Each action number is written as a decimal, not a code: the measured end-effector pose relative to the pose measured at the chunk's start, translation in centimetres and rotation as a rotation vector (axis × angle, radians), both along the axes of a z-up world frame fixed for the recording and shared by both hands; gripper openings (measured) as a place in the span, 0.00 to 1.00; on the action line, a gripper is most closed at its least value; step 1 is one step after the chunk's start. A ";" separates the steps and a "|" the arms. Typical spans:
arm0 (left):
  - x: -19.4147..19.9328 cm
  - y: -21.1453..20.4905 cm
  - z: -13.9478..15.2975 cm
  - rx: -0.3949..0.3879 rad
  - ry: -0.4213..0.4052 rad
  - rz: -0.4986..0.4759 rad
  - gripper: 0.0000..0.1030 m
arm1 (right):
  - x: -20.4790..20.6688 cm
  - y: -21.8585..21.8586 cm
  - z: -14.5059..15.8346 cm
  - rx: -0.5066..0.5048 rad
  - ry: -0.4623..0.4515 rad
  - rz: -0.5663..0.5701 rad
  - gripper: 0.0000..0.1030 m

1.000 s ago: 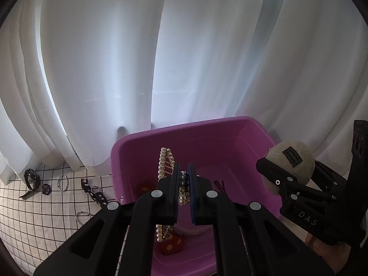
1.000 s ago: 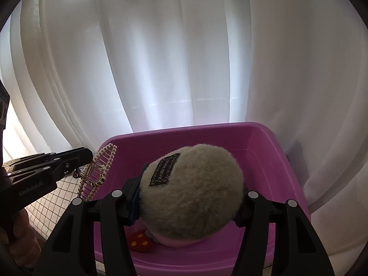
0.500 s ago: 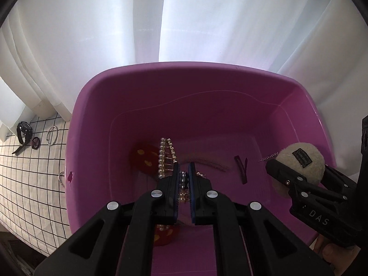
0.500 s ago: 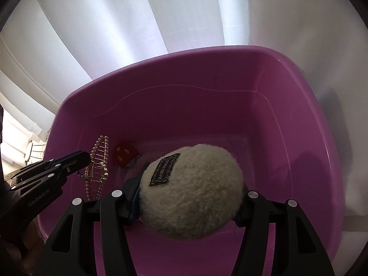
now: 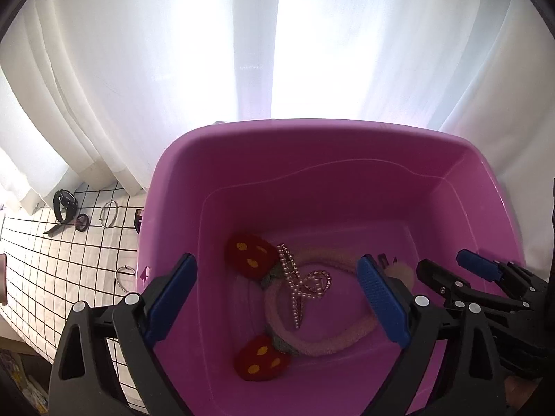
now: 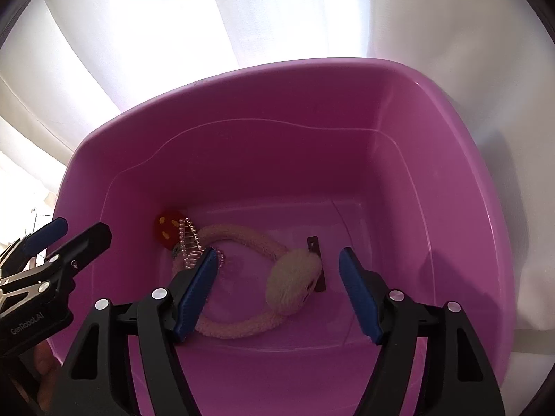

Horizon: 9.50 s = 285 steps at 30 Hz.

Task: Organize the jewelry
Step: 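Open both grippers to drop the pearl claw and pom-pom into the tub, then withdraw both open grippers from the tub back over the table items, then lower the left gripper and close it on the pink knotted hair tie, then close the right gripper on the large silver hoop while the left holds the hair tie, then carry the hair tie and hoop into the tub and open both grippers, then withdraw both open grippers from the tub back over the table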

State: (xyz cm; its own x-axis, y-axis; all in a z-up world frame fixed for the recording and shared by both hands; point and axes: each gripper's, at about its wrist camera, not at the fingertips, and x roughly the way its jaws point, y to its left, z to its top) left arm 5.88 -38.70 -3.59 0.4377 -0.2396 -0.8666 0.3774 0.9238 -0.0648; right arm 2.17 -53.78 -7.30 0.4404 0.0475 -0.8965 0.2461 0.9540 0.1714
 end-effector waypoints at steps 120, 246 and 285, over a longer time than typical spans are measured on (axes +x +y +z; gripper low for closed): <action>18.3 31.2 -17.7 -0.020 -0.103 0.020 0.94 | 7.4 28.9 -15.1 -0.209 -0.159 -0.097 0.83; -1.4 4.2 3.2 -0.231 -0.153 -0.256 0.16 | -4.3 3.4 8.8 -0.176 -0.357 -0.035 0.66; 0.0 -1.6 -3.7 -0.024 0.085 -0.081 0.63 | 0.0 -2.6 0.7 0.033 -0.112 0.008 0.72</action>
State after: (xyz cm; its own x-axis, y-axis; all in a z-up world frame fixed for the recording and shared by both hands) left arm 5.91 -40.31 -7.26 0.3413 -0.2918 -0.8935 0.4427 0.8885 -0.1211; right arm 2.19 -56.36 -6.56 0.5372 0.0798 -0.8397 0.2163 0.9492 0.2285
